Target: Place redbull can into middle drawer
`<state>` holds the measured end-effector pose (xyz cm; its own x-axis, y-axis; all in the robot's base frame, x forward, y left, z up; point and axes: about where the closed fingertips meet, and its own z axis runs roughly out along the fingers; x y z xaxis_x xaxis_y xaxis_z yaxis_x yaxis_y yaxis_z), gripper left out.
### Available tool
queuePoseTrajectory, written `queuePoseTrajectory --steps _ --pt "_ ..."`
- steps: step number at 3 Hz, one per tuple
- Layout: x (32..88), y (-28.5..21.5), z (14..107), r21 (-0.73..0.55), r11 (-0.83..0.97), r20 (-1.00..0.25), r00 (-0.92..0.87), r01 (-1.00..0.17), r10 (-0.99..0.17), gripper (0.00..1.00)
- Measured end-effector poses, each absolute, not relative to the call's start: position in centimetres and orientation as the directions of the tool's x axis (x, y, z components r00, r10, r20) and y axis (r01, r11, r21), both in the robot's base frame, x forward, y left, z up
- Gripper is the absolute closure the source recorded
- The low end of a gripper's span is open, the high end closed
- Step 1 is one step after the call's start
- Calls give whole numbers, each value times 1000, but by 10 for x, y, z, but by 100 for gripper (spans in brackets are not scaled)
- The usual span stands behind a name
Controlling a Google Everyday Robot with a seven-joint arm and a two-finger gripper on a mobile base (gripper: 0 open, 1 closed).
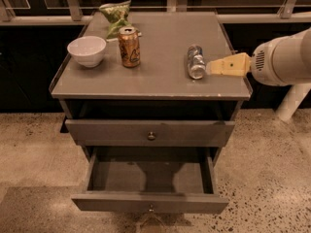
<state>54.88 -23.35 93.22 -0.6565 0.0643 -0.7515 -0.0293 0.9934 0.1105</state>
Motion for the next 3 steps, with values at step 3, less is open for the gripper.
queuePoseTrajectory --steps 3 --pt "597 -195 909 94 992 -773 -634 -87 18 0"
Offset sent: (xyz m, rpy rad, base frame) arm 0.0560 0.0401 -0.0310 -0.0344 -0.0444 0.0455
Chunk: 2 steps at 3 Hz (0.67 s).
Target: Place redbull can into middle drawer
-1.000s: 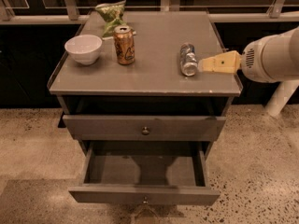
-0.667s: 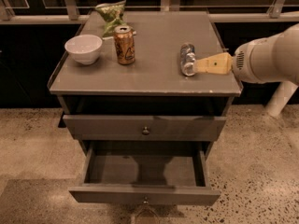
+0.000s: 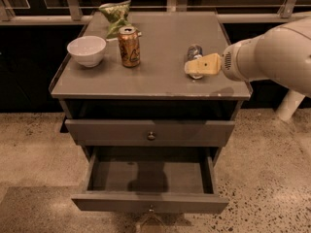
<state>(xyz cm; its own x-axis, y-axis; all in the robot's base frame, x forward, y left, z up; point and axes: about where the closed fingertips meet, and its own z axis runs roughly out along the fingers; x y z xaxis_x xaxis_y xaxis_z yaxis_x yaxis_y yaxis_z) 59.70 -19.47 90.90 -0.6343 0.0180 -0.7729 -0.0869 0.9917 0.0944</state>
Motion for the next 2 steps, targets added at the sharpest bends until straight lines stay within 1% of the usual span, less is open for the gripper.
queuePoseTrajectory --steps 1,2 --pt "612 -172 903 109 984 -769 -639 -139 -5 0" --pt "612 -172 903 109 984 -769 -639 -139 -5 0"
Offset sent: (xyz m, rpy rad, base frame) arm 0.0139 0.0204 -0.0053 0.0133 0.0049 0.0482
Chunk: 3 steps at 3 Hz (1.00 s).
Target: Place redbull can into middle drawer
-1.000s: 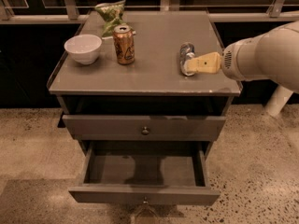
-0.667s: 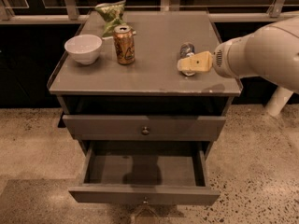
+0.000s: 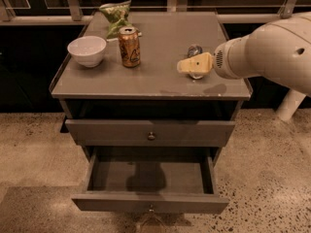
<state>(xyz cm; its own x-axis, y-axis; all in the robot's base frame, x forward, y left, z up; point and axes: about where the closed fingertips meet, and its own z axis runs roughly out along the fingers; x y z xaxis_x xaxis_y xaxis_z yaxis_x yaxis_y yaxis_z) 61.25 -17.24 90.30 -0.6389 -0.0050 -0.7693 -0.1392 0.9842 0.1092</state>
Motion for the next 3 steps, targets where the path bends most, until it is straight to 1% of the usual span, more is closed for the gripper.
queuePoseTrajectory --steps 1,3 --pt "617 -176 902 132 981 -773 -635 -142 12 0" --pt "632 -186 903 183 963 -789 -614 -199 23 0"
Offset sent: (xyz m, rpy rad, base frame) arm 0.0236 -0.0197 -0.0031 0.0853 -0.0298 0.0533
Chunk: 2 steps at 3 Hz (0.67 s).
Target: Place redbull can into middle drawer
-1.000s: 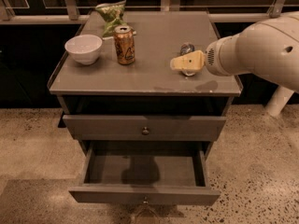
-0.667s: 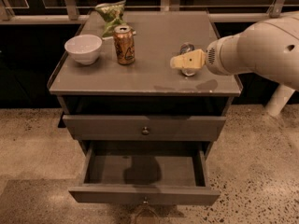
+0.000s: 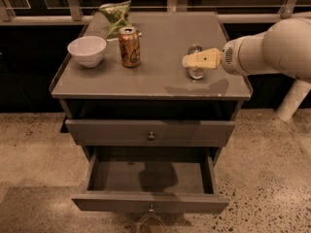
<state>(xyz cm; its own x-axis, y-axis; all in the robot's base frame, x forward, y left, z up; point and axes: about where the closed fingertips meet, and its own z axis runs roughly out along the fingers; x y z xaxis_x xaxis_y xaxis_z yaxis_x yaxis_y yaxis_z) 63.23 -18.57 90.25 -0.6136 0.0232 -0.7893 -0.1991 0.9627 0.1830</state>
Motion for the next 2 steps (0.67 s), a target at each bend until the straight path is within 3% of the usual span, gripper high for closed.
queuePoseTrajectory --steps 2 --pt "650 -179 898 173 958 -806 -591 -227 6 0"
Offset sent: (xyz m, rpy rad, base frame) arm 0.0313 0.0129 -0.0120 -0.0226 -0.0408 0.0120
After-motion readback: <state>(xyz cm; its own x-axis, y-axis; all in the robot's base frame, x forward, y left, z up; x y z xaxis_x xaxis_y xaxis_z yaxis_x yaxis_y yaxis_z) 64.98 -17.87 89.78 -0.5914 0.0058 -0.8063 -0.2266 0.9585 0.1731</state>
